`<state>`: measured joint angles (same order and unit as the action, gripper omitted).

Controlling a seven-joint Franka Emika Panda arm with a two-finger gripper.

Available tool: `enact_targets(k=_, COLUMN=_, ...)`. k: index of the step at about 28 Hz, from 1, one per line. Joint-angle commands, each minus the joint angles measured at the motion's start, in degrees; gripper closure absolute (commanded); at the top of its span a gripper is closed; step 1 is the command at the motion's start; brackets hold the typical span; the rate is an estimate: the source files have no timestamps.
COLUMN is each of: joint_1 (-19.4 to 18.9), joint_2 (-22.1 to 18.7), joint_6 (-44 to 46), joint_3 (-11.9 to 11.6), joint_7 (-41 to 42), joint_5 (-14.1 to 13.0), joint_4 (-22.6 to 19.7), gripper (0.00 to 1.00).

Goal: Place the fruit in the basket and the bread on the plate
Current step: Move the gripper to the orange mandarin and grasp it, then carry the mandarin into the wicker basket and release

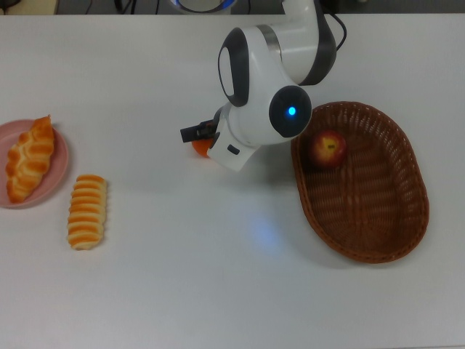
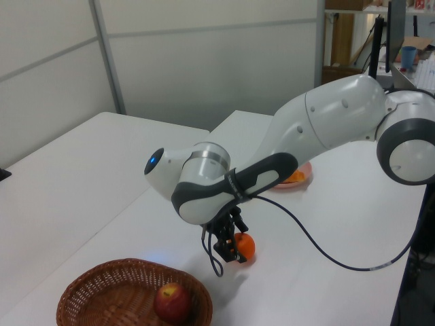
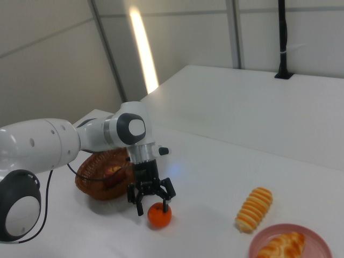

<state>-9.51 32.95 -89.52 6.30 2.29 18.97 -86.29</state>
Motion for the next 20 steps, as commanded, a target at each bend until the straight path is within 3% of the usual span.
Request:
enact_targets(k=1, joint_1=-0.95, joint_2=0.45, joint_6=-1.97, joint_3=-0.94, joint_7=-1.15, joint_5=1.5, joint_4=-0.9, gripper=0.0)
enact_targets(k=5, joint_1=-0.86, joint_2=0.8, joint_6=-3.11, joint_3=-1.03, joint_7=-1.15, joint_5=3.08, joint_4=-1.16, gripper=0.01)
enact_targets(k=6, joint_1=-0.86, joint_2=1.15, joint_6=-3.38, joint_3=-1.03, joint_7=-1.15, joint_5=3.26, joint_4=-1.17, gripper=0.08)
enact_targets(k=11, joint_1=-0.86, joint_2=1.24, joint_6=-3.38, joint_3=-1.12, joint_7=-1.15, joint_5=4.58, joint_4=-1.17, gripper=0.01)
enact_targets(k=14, joint_1=-0.86, joint_2=1.24, joint_6=-3.38, joint_3=-1.12, joint_7=-1.15, joint_5=4.67, joint_4=-1.17, gripper=0.05)
enact_targets(k=15, joint_1=-0.86, joint_2=1.24, joint_6=-3.38, joint_3=-1.12, joint_7=-1.15, joint_5=4.67, joint_4=-1.17, gripper=0.11)
enact_targets(k=17, joint_1=-0.77, joint_2=1.24, joint_6=-3.38, joint_3=-1.03, joint_7=-1.06, joint_5=4.58, joint_4=-1.17, gripper=0.46)
enact_targets(k=18, joint_1=-0.69, joint_2=1.24, joint_6=-3.38, joint_3=-1.03, joint_7=-1.15, joint_5=4.06, joint_4=-1.08, gripper=0.77)
enact_targets(k=20, joint_1=-0.6, joint_2=1.15, joint_6=-3.38, joint_3=-1.03, joint_7=-1.32, joint_5=3.7, joint_4=-0.82, gripper=1.0)
